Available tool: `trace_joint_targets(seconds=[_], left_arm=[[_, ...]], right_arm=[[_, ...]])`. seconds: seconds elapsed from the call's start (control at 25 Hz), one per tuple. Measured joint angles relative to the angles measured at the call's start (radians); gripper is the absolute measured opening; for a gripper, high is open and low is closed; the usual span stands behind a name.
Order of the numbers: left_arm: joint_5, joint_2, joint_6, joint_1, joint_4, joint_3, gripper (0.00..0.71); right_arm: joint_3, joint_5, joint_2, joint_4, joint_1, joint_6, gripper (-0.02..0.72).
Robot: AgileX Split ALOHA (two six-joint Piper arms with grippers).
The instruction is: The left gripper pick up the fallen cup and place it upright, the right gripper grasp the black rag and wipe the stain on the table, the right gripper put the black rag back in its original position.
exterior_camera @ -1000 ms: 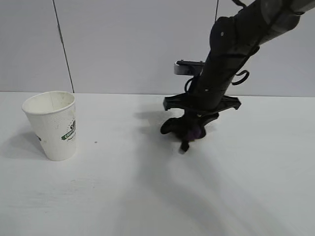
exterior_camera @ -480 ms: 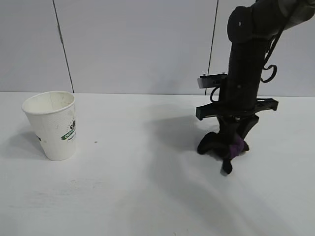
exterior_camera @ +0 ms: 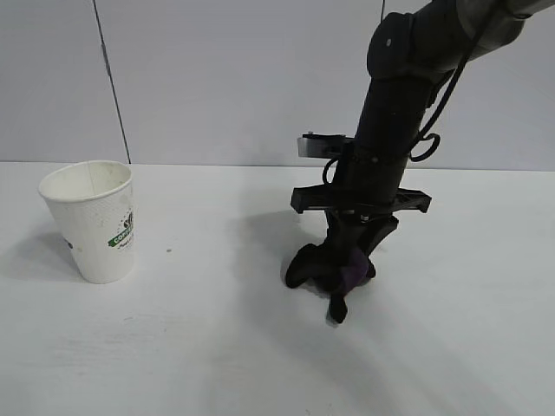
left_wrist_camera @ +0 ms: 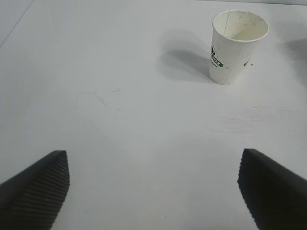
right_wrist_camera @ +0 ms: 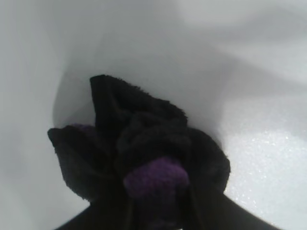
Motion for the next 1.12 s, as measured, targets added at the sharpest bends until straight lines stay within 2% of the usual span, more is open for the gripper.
trace_joint_targets(seconds=[0.12, 0.2, 0.28, 0.48, 0.52, 0.6, 0.8, 0.88, 1.0, 1.12], left_arm=[[0.0, 0.0, 0.0, 0.0, 0.0, 0.0, 0.687], [0.0, 0.0, 0.0, 0.0, 0.0, 0.0, 0.687], [0.0, 0.0, 0.0, 0.0, 0.0, 0.0, 0.687], [0.0, 0.0, 0.0, 0.0, 0.0, 0.0, 0.687], [0.0, 0.0, 0.0, 0.0, 0.0, 0.0, 0.687], [0.0, 0.0, 0.0, 0.0, 0.0, 0.0, 0.687], [0.0, 0.0, 0.0, 0.0, 0.0, 0.0, 0.687], [0.0, 0.0, 0.0, 0.0, 0.0, 0.0, 0.687], [0.0, 0.0, 0.0, 0.0, 0.0, 0.0, 0.687], [0.0, 0.0, 0.0, 0.0, 0.0, 0.0, 0.687]], right_arm=[[-0.042, 0.0, -0.043, -0.01, 0.0, 0.042, 0.592], [-0.082, 0.0, -0.08, -0.057, 0.0, 0.087, 0.599], [-0.115, 0.005, -0.118, -0.15, 0.0, 0.141, 0.6], [-0.139, 0.088, -0.18, -0.476, -0.04, 0.284, 0.6], [-0.139, 0.112, -0.191, -0.521, -0.063, 0.299, 0.601], [-0.139, 0.152, -0.215, -0.569, -0.119, 0.313, 0.6], [-0.139, 0.185, -0.332, -0.587, -0.317, 0.317, 0.6], [-0.139, 0.191, -0.401, -0.574, -0.403, 0.316, 0.6], [-0.139, 0.203, -0.535, -0.512, -0.53, 0.289, 0.6], [-0.139, 0.213, -0.679, -0.411, -0.622, 0.231, 0.6]])
